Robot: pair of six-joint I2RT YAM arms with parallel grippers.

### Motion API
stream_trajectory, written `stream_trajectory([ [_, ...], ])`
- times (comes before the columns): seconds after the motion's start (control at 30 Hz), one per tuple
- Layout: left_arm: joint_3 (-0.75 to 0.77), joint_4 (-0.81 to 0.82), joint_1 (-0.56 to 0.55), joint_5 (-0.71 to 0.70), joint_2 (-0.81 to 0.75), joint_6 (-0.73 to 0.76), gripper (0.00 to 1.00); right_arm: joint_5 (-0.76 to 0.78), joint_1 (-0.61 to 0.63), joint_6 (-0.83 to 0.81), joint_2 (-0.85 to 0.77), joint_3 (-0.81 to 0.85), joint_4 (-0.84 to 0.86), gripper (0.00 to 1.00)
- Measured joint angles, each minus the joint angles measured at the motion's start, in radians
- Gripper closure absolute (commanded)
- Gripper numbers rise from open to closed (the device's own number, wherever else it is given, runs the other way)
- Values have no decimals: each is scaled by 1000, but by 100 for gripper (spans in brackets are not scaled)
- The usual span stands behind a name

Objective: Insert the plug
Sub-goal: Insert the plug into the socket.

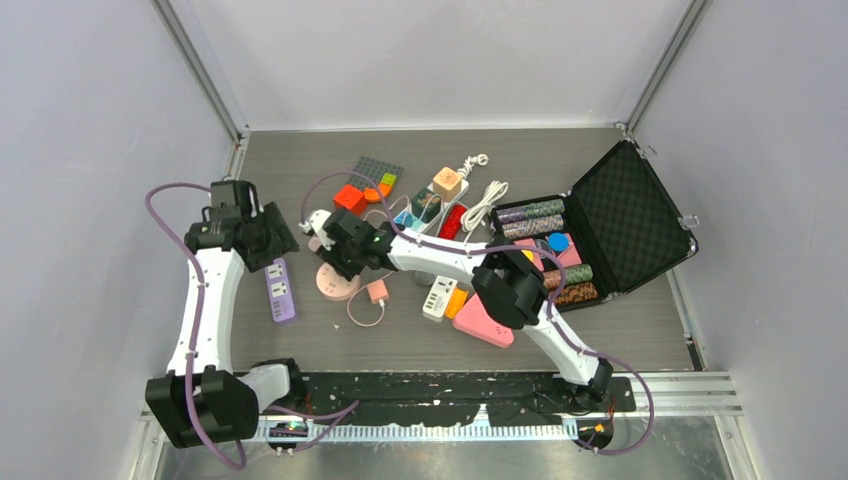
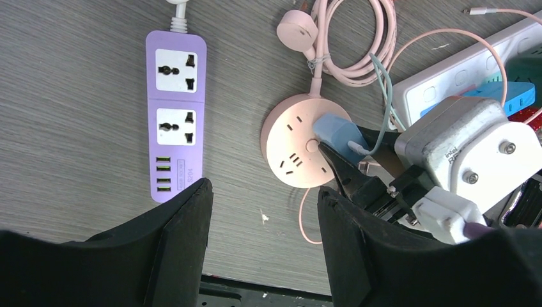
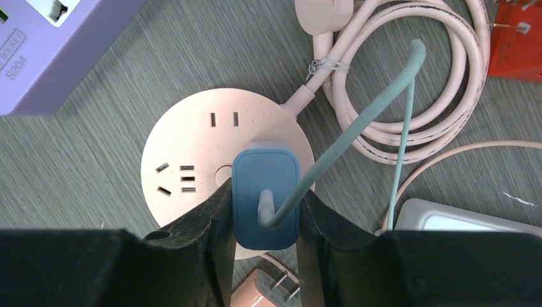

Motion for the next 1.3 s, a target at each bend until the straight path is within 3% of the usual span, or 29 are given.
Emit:
stream_trajectory([
  [0.07,0,0,2,0,-2,-1,38,11,2,1,-2,0,1,56],
  [0.13,0,0,5,-2,-8,-4,37,17,3,3,-2,8,-8,45],
  [0.27,0,0,6,-17,-39,-8,36,16,0,18,10,48,-71,33],
  [0.4,0,0,9,-28,-56,-8,36,-11,-9,39,21,130,-107,31],
  [0.57,0,0,13,-32,-56,-8,36,-41,-17,60,21,185,-105,40],
  [0.8,0,0,13,-32,-51,-8,36,-73,-21,74,22,186,-143,36],
  [1.0,0,0,16,-31,-45,-8,36,-74,-21,77,30,187,-161,64],
  [1.17,0,0,18,-31,-40,-8,36,-77,-23,77,40,198,-169,72],
  [1.3,0,0,19,-31,-39,-8,36,-77,-23,70,44,206,-175,87],
])
